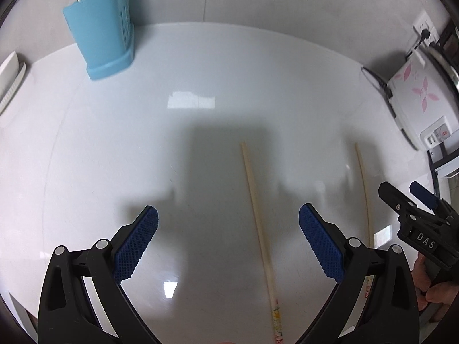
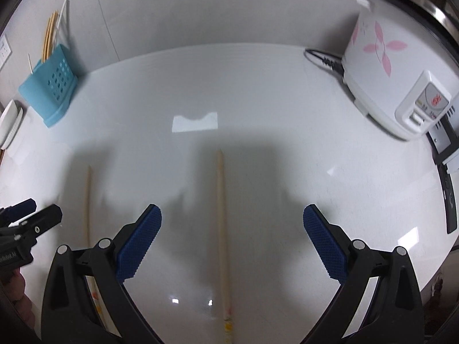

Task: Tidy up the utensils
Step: 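Move both tools back over the remaining chopsticks on the counter, then grasp a pale chopstick with the left tool while the right tool grasps a flower-printed chopstick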

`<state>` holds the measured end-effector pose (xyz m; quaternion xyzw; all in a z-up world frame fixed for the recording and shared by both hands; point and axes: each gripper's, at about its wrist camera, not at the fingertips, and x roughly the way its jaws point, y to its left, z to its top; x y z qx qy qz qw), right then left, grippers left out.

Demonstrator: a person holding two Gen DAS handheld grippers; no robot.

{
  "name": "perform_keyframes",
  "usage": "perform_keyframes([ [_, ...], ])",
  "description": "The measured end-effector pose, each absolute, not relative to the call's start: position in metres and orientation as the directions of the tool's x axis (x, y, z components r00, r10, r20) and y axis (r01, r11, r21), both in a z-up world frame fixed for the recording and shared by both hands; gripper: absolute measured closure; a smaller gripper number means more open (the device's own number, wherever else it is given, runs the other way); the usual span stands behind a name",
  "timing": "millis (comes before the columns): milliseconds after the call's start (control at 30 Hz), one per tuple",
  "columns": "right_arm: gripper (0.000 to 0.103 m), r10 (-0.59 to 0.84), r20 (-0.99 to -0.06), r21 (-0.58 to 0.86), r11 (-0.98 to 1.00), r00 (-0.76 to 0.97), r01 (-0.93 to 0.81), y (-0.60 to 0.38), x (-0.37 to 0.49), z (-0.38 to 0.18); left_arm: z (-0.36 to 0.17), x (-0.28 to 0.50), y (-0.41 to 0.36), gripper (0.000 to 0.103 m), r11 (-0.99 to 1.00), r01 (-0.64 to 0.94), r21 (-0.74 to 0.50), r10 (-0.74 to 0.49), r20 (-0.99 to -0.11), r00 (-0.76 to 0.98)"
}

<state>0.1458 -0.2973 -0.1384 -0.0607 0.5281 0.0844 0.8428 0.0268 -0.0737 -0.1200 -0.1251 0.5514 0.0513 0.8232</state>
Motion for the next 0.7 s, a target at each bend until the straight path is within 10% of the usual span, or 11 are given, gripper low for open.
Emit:
perform_keyframes([
  [467,0.028,0.054,-0.955,-0.034,0.956,0.291,-0.29,-0.299,0.127,-0.158,-0.147,0.015,-0.107,0.013,0.955,-0.283,-0.086,-0.003,-0.959,0.284],
  [700,0.057,0.049,-0.973,-0.022,0.953,0.225,-0.302,-0.301,0.126,-0.167,-0.151,0.015,-0.115,0.027,0.953,-0.299,-0.041,0.036,-0.968,0.249],
])
